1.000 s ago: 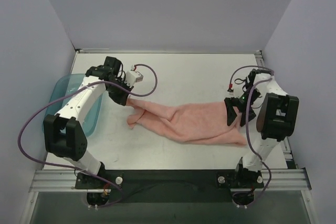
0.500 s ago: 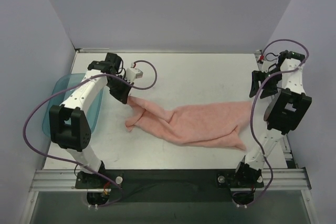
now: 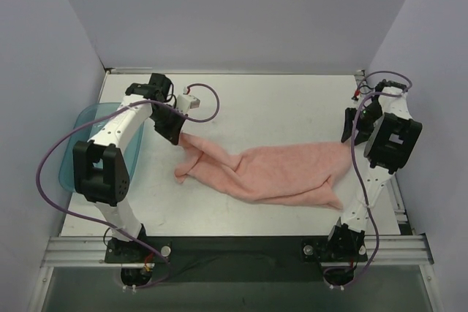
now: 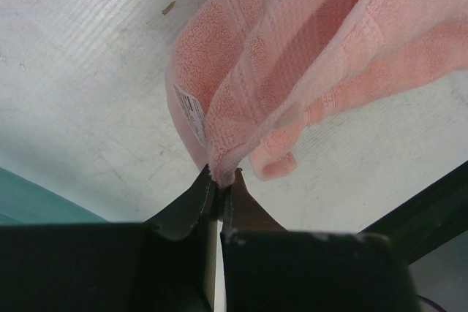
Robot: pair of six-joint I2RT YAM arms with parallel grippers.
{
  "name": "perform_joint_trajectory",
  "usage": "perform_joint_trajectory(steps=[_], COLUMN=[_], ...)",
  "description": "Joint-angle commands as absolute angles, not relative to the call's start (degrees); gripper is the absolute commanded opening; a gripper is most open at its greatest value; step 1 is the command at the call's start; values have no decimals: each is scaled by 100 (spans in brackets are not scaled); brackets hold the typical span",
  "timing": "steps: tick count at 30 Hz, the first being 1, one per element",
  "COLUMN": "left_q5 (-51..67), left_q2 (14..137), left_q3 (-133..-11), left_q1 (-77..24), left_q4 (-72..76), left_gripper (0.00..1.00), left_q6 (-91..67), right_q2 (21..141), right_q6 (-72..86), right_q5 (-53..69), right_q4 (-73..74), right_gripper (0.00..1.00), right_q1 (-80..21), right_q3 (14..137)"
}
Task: Roll the towels
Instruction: Flatten the towel
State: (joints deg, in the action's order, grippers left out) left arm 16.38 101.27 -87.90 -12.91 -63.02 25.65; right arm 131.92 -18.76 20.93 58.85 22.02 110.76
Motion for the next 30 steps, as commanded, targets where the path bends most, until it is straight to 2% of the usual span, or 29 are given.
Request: perform_joint_trajectory(steps=[1, 12, 13, 14, 16, 18, 19, 20, 23, 30], left_q5=[1688, 1547, 1495, 1468, 1424, 1415, 1415, 1432, 1459, 1599], left_q2=[10186, 10213, 10213, 10213, 10187, 10152, 10143, 10134, 10081, 9958], left_q3=[-8895, -8877, -8868, -8859, -8842, -8842, -8850, -8859, -8921, -9490], left_q1=[-1248, -1248, -1248, -1248, -1248, -1239, -1231, -1222, -1152, -879], left_q4=[-6320, -6258, -6249, -6232, -6214, -6196, -6188, -6170, -6179, -6205], left_gripper=[0, 0, 0, 0, 0, 0, 0, 0, 0, 0], left_q6=[2487, 2487, 2470, 2461, 2443, 2408, 2391, 2373, 2242, 1987], right_q2=[13262, 13430, 13438, 13447, 13412, 13377, 13368, 13342, 13114, 11719], right_q6=[-1644, -1337, -1275, -1214, -1187, -1195, -1187, -1169, -1046, -1239], right_q5=[1917, 1592, 1521, 1451, 1266, 1257, 1326, 1405, 1836, 2337], right_q4=[5776, 5458, 5458, 5467, 5476, 5510, 5528, 5528, 5572, 5625], right_gripper=[50, 49, 46, 38, 32, 20, 7, 0, 0, 0], right_q1=[2153, 1969, 1943, 1890, 1855, 1828, 1846, 1863, 2004, 2100], right_q3=[10969, 10837, 10854, 10863, 10828, 10732, 10723, 10697, 10740, 11074])
